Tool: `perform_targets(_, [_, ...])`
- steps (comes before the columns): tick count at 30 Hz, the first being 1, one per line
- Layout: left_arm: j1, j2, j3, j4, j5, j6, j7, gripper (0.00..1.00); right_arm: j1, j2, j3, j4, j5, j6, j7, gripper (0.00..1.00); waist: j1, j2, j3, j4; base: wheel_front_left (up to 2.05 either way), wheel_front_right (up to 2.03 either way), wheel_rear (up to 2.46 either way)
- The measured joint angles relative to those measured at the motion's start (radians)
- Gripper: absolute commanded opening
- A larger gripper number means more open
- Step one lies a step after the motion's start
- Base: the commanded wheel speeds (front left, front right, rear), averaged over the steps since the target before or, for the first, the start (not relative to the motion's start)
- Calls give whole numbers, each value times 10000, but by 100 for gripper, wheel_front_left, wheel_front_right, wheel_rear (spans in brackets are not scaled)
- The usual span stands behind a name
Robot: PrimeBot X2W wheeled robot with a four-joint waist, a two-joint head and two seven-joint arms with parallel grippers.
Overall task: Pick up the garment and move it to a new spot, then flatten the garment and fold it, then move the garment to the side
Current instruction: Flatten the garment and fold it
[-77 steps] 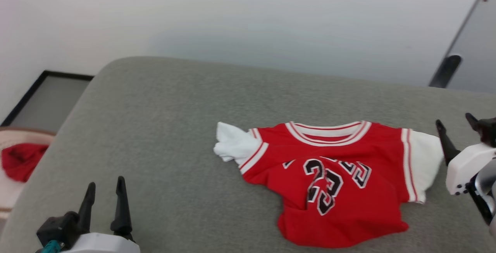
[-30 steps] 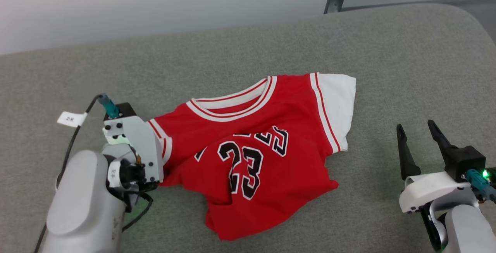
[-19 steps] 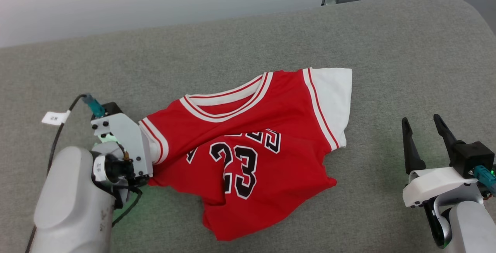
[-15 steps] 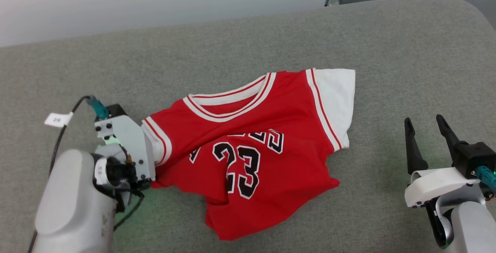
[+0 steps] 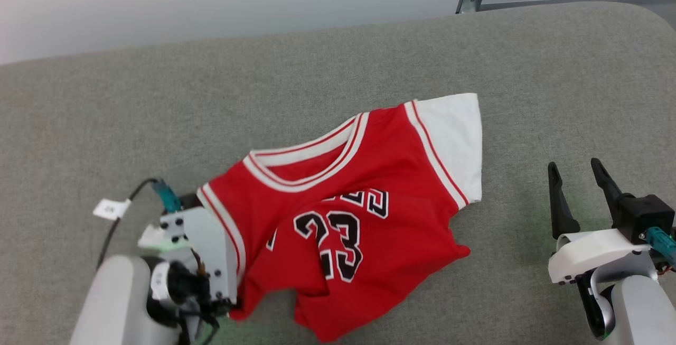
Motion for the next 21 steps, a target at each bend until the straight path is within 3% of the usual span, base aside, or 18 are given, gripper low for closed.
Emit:
perform_targets(4, [411,86,-113,-740,8,58,305,0,-28,12,12,23,35,0,0,100,0,0,12,-24,0,0,0])
perform_targets(7, [482,288,-148,-1034,102,-25,230,29,-28,12,8,54,38,0,0,100,0,0,-14,-28,0,0,0])
perform_targets(11, [479,552,-146,-1446,140,-232,194,93,-22,8,8,111,65,0,0,100,0,0,-154,-25,0,0,0])
perform_targets(12, [457,583,-127,-1605,138,-222,259,100,-10,2,6,119,67,0,0,100,0,0,-206,-20,0,0,0])
perform_targets(21, [537,1250,267,-3141,-27,-399,525,100,384,-73,36,113,123,0,-2,100,0,0,-793,41,0,0,0])
